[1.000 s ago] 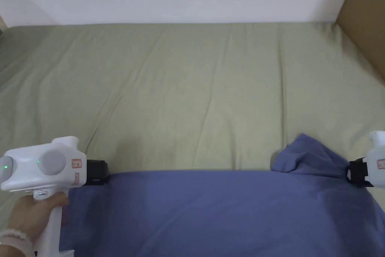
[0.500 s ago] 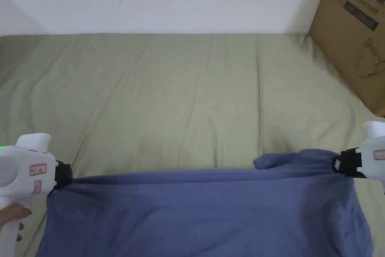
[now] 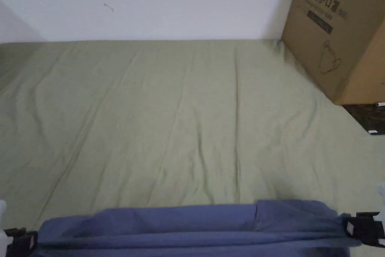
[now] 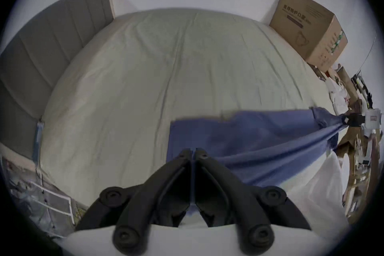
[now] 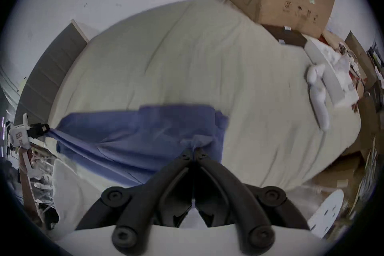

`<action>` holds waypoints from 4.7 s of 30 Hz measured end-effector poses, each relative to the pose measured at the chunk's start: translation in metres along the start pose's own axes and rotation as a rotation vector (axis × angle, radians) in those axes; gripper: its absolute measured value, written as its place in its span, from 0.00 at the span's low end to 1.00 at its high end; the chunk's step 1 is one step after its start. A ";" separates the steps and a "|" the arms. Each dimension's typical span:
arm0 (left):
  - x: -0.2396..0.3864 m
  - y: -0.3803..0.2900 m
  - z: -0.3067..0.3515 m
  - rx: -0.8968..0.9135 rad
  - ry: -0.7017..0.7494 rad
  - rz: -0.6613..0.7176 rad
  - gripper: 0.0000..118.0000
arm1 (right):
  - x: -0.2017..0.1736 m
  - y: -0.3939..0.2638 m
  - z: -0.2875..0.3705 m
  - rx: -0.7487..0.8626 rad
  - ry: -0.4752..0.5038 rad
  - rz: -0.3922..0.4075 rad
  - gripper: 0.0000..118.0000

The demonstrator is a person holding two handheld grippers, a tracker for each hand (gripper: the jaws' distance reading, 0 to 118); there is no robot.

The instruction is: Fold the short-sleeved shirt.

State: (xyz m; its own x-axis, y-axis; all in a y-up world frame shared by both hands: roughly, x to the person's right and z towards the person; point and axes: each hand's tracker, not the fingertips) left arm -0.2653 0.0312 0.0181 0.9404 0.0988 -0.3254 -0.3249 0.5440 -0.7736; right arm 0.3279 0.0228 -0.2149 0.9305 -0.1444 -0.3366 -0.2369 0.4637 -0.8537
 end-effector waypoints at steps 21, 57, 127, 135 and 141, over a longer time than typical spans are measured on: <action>-0.012 -0.022 0.030 0.076 -0.098 0.165 0.01 | -0.082 -0.016 0.033 0.183 -0.104 0.000 0.00; -0.101 -0.073 -0.066 -0.075 -0.530 0.876 0.07 | -0.215 0.017 -0.048 0.041 0.097 0.209 0.00; 0.150 -0.031 -0.114 -0.205 -0.554 0.101 0.01 | -0.114 -0.029 -0.030 0.024 0.097 -0.140 0.00; 0.188 -0.040 -0.103 -0.235 -0.637 0.034 0.01 | -0.111 -0.032 -0.025 0.033 0.098 -0.141 0.00; 0.215 -0.051 -0.101 -0.284 -0.661 -0.035 0.01 | -0.113 -0.032 -0.024 0.034 0.101 -0.137 0.00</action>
State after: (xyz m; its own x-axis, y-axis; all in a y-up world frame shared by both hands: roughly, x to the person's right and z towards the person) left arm -0.0571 -0.0598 -0.0675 0.7859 0.6177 0.0296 -0.2227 0.3274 -0.9183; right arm 0.2231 0.0033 -0.1593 0.9201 -0.2951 -0.2575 -0.0983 0.4624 -0.8812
